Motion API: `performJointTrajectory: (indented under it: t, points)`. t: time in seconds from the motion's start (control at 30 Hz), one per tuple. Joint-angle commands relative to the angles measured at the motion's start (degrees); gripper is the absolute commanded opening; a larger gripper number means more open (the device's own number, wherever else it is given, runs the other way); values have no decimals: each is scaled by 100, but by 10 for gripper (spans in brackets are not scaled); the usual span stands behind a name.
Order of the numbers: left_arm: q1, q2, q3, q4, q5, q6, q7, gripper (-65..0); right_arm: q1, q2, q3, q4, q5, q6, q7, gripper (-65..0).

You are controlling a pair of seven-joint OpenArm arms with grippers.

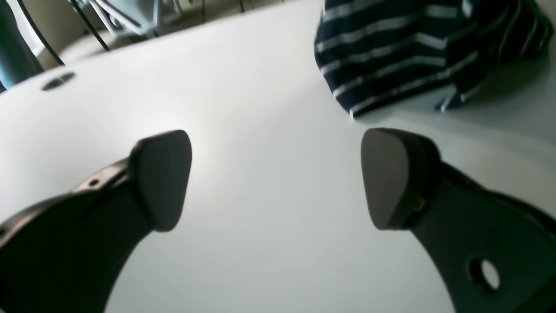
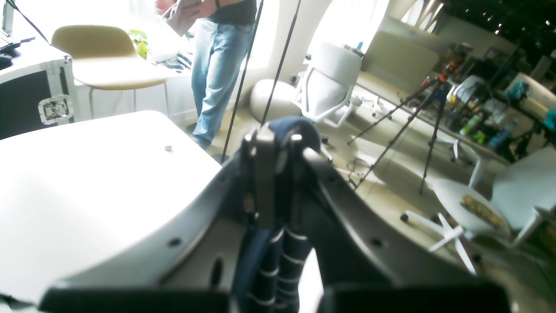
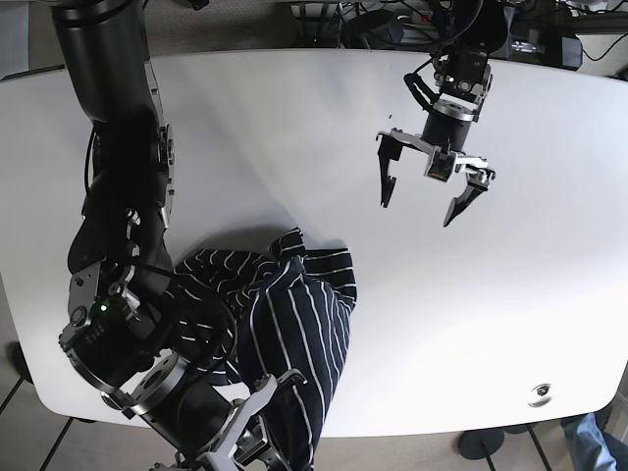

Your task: Fold the T-shirt properly

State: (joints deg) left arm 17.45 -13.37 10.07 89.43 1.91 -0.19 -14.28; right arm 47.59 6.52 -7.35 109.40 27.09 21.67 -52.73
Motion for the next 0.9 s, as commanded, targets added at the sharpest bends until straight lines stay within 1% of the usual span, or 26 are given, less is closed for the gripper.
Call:
performJointTrajectory:
  t: [0.03,0.1,0.13,0.33,0.37,0.43,0.6,0.77,0.87,0.9]
  points:
    - [-282,-13,158,-253,-37,14,-220,-83,212,11,28,62,38,-26,222,-633]
    - [-660,5,378,-604,-46,14,-220,-83,212,11,28,44,38,-26,222,-633]
    - [-879,119,492,-807,-46,14,-220,-83,212,11,28,44,38,-26,222,-633]
    - [-1882,761,528,-1967,-46,-39,-220,-78,203,3,28,44,38,-26,222,-633]
    - [-2005,875,536,-2143,-46,-206,-220,-78,203,3,28,44,38,-26,222,-633]
    - [-2295,1148,519,-2661,-46,-698,-220,-78,203,3,28,44,38,-26,222,-633]
    - [-2849,1587,492,-3549,-46,-803,-211,-78,203,3,45,70,38,-26,222,-633]
    - [-3315,1693,484,-4288,-90,-803,-211,-78,203,3,54,62,38,-26,231,-633]
    - [-3622,1693,519,-4745,-459,-803,-211,-85,203,3,54,53,38,-26,231,-633]
    - [-3710,1693,519,-4912,-539,-803,-211,-97,203,3,54,53,38,-26,231,-633]
